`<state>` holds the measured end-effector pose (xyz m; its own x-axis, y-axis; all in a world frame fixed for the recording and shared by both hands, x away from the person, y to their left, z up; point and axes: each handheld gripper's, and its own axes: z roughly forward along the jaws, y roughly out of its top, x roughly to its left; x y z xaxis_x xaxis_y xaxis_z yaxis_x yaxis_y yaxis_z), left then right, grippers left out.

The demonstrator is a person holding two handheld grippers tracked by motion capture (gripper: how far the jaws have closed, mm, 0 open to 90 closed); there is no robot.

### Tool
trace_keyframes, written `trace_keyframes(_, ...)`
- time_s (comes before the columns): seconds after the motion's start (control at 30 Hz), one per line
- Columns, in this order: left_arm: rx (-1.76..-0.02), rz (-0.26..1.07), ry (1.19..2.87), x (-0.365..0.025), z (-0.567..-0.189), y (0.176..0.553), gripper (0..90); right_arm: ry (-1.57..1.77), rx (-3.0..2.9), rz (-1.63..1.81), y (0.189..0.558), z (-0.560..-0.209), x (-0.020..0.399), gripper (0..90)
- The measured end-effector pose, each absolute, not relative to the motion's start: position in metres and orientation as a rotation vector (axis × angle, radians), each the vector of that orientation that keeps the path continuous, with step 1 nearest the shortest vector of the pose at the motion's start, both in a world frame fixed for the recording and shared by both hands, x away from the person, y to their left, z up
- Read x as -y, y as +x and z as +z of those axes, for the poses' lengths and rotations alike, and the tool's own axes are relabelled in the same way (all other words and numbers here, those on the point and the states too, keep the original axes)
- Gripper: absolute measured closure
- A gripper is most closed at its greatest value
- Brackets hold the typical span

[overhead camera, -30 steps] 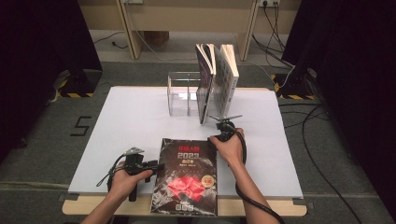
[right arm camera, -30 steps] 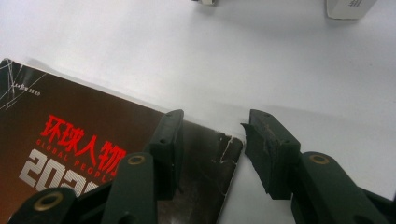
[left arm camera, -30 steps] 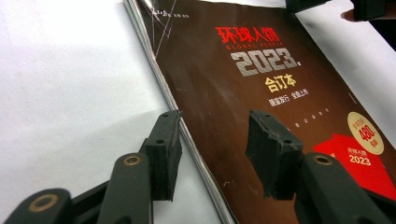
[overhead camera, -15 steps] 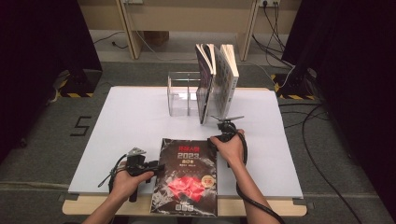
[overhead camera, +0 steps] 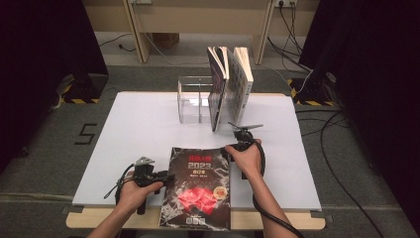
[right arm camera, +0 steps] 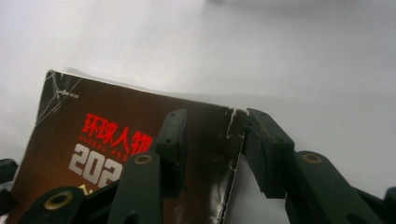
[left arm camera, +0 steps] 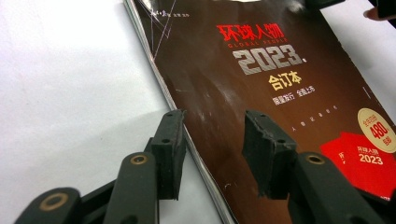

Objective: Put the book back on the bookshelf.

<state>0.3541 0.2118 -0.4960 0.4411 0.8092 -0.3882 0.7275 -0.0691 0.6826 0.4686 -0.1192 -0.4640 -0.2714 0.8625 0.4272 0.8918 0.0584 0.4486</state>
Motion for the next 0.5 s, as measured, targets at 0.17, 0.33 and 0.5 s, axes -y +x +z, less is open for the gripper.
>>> trace_keyframes(0.17, -1.311, 0.117, 1.818, -0.212, -0.496, 0.354, 58.0, -1.863, 2.22, -0.998, 0.465, -0.466, 0.123, 63.5)
trace_keyframes(0.33, -1.314, 0.124, 1.815, -0.211, -0.496, 0.354, 58.1, -1.846, 2.177, -1.004, 0.461, -0.465, 0.125, 65.0)
trace_keyframes(0.5, -1.316, 0.128, 1.816, -0.211, -0.496, 0.354, 58.1, -1.819, 2.173, -0.998, 0.457, -0.466, 0.123, 65.8)
